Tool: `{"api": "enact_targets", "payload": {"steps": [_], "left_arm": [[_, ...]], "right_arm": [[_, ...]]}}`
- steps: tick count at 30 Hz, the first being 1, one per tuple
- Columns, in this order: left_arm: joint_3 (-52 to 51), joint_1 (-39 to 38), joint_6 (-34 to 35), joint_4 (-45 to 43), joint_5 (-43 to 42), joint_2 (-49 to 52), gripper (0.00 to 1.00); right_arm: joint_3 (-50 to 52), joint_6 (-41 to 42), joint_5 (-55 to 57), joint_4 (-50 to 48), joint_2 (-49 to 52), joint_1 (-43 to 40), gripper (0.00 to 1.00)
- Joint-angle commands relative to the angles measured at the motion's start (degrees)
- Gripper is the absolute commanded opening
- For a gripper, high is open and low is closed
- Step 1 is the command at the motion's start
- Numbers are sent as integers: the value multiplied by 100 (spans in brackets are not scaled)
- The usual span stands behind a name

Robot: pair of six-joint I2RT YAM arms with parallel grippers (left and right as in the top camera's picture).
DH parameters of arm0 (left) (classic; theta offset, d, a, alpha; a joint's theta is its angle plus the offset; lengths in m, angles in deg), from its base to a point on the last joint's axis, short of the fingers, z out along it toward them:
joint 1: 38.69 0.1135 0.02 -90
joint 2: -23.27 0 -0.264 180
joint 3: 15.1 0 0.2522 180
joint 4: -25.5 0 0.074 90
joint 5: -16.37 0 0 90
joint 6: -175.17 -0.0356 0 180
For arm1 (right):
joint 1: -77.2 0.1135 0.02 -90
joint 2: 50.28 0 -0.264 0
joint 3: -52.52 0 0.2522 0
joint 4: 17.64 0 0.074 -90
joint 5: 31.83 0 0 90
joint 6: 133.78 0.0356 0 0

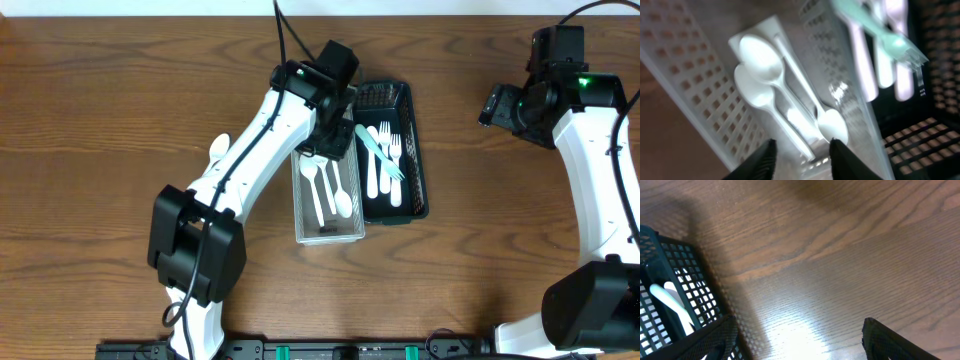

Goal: Pack container
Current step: 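Drop the spoon into the clear basket, then grasp the last white spoon with the left gripper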

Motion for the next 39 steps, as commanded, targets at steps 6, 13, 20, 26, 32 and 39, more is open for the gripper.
{"api": "enact_targets", "payload": {"steps": [6,13,20,26,32,39], "left_arm": [[17,1110,-256,507,1626,-291,46],[-350,2389,-1604,50,1729,-184,54],[-1204,3075,-2946,-544,354,140,54],[-1733,3130,-2953,-1137,363,179,54],[-2153,3154,-2951,-1690,407,179,53],[-2437,3158,-2951,-1941,472,181,43]], "right_arm": [[0,101,-22,0,4,-37,85],[0,101,-22,-20,4,-37,85],[0,101,-22,-122,4,-37,87],[0,98,-17,-138,4,-37,87],[0,98,-17,-190,7,-37,87],[0,98,-17,-188,7,-37,88]]}}
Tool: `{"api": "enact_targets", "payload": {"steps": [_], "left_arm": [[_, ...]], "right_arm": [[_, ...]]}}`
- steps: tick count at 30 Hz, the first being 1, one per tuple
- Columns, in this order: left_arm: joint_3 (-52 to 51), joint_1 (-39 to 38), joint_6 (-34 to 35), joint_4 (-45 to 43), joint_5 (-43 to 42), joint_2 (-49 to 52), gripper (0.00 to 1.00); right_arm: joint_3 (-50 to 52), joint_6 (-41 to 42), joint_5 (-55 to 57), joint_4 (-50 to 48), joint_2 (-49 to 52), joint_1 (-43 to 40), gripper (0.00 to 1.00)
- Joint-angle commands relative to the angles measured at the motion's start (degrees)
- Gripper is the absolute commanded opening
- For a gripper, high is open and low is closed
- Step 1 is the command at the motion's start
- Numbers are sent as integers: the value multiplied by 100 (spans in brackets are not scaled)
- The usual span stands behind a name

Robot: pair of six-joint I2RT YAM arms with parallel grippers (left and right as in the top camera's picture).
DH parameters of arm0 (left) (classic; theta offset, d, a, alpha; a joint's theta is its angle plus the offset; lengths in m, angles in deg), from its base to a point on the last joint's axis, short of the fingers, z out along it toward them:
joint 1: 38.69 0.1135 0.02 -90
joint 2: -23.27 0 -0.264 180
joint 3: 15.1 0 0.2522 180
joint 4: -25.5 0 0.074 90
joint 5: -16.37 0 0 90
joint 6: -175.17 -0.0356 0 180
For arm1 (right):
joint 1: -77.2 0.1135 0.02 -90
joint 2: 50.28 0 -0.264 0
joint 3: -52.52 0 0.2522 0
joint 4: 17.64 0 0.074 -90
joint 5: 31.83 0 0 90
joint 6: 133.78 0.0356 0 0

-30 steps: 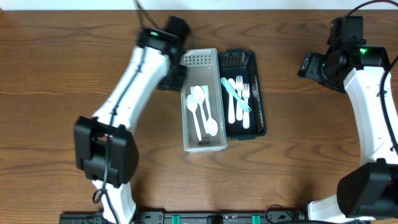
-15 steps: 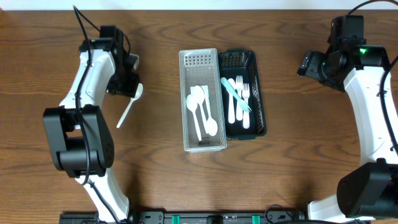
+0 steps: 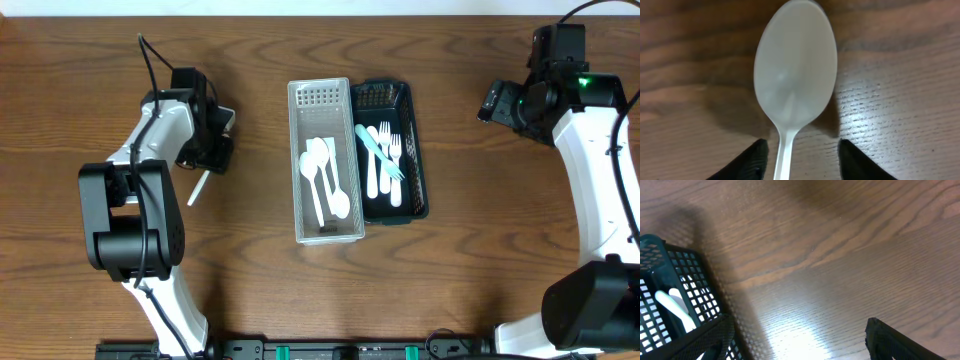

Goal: Pack container
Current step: 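Grasp the last white spoon with the left gripper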

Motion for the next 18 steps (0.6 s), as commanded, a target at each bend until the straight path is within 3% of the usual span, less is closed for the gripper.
{"api": "enact_targets", "payload": {"steps": [1,5,7,9,14,18], "left_arm": [[-116,35,-87,-63,26,4,40],[-238,35,-87,-83,26,4,29],[-247,33,-79,-42,24,2,13],[-229,26,-59,26,22,-17,6],[297,-111,92,586,24,-164,6],[1172,-409,667,1261,20,-468,6]], "right_arm": [[-2,81,-17,-13,7,-37,88],[-2,79,-17,7,7,-37,87],[-2,79,-20,11,4,-37,87],[-2,81,-20,11,7,-37,87],[-2,81,-20,9,4,-37,87],[-2,81,-20,11,4,-37,86]]}}
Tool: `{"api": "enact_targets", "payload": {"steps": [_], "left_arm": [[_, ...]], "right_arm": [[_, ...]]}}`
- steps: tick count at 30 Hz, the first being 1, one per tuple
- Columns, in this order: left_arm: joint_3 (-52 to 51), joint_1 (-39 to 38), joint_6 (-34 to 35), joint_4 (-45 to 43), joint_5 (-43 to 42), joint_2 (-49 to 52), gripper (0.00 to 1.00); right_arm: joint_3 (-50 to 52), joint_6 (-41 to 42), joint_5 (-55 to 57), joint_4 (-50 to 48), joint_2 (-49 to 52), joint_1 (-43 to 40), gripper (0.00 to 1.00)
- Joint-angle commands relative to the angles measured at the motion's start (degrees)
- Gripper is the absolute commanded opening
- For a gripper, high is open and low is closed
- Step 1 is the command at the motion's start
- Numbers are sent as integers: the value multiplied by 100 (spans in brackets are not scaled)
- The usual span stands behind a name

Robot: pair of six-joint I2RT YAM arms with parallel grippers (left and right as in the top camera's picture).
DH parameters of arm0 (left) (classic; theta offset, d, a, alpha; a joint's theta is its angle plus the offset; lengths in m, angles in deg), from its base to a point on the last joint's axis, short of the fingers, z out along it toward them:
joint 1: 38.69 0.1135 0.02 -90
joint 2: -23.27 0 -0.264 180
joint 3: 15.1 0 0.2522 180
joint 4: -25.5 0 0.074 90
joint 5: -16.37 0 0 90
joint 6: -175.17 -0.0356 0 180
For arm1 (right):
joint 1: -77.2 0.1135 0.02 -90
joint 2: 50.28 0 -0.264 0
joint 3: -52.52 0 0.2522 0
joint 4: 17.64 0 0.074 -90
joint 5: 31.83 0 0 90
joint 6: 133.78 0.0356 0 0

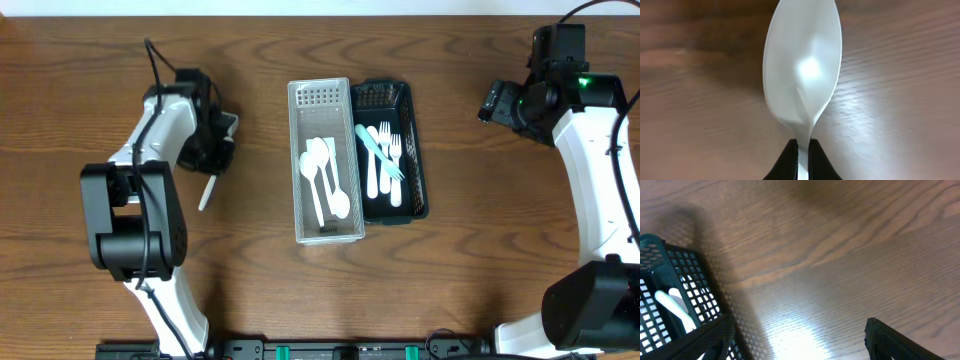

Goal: Pack container
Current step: 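Grasp the last white spoon with the left gripper, then place the spoon into the clear basket and release it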

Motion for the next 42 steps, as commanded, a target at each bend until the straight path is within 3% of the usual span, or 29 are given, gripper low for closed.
{"api": "enact_targets", "payload": {"steps": [1,5,11,16,21,23,26,28,36,42], "left_arm": [[881,-343,632,389,0,-527,6],[1554,-901,1576,787,-24,-892,6],[1585,-1851,2474,743,-387,-1139,6],[1480,-2509,2680,599,-380,-994,6],[1185,-2684,3058,227,-380,-782,6],[1154,-2682,3084,151,-382,-658,17],[1163,-2669,3073,96,-380,-616,41],[1257,-2625,3062,144,-382,-688,67],[1764,-2229,2905,564,-308,-1574,70],[1764,-1657,2798,820,496,-2850,71]], "right_arm": [[-2,79,-17,2,4,-37,86],[-2,79,-20,4,4,-37,86],[-2,79,-17,7,7,-37,86],[-2,79,-17,4,7,-37,87],[-2,79,-17,7,7,-37,87],[-2,79,-17,24,4,-37,87],[-2,76,-17,26,4,-37,87],[-2,72,-17,26,7,-37,88],[-4,-343,4,-107,-31,-15,84],[-13,-1078,-201,-372,-625,203,86]]}}
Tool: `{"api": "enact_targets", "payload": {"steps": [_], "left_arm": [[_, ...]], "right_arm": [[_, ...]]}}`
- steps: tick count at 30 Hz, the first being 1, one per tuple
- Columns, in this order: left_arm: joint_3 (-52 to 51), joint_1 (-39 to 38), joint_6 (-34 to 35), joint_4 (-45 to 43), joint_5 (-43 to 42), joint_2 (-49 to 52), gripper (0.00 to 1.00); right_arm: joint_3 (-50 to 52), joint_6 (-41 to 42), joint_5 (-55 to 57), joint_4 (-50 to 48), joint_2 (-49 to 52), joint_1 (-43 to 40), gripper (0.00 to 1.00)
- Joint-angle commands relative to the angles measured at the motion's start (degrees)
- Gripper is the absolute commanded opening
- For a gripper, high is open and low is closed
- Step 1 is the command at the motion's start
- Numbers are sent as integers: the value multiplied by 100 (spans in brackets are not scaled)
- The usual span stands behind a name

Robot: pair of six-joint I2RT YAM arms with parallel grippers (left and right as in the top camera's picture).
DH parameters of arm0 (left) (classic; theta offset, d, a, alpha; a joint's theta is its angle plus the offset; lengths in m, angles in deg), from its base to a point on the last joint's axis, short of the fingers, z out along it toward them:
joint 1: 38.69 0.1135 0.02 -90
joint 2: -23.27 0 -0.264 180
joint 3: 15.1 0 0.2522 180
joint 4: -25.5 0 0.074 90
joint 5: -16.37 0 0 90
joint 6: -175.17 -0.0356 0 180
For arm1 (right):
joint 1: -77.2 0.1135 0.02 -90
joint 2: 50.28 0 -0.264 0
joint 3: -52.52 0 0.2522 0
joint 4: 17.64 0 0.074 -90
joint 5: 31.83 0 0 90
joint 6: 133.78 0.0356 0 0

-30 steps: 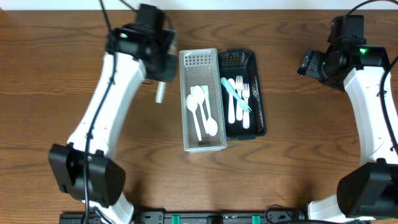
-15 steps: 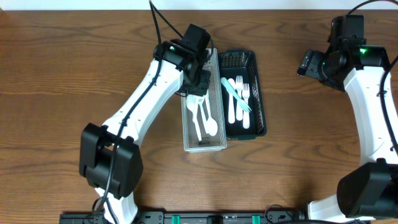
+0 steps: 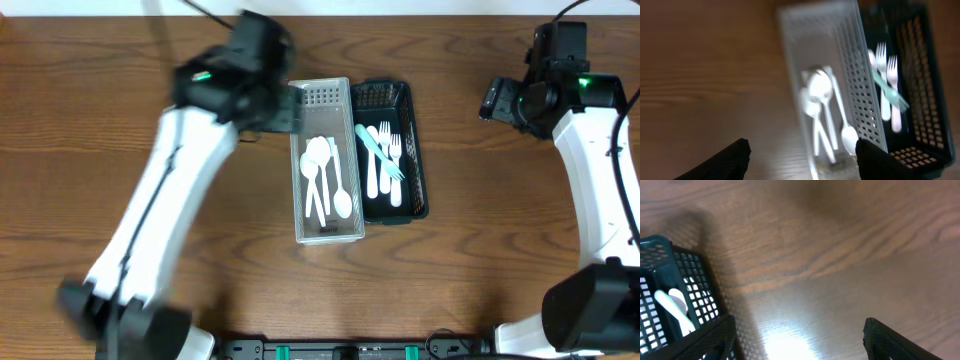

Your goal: Pack container

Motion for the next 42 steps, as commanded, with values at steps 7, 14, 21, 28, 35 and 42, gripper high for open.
{"api": "enact_targets", "payload": {"steps": [7,14,21,28,35,42], "left_arm": [[162,890,-125,721,1528,-2277,71],[162,1043,-122,1292,1987,-3847,82],[162,1043,-122,1663,2208,-4782,98],[160,1043,-122,2111,2205,-5029,98],[160,1043,-120,2192,2203,-5029,98],[160,1043,-120,2192,2203,-5029,98]], "right_arm": [[-22,-1329,-638,-492,-2122,535,87],[-22,-1694,-638,-389,-3617,1075,99],[-22,-1300,-638,83,-4500,1211,99],[-22,-1283,-638,730,-4717,1211,99],[-20,-1283,-638,835,-4704,1211,99],[-22,-1283,-638,835,-4704,1211,99]]}}
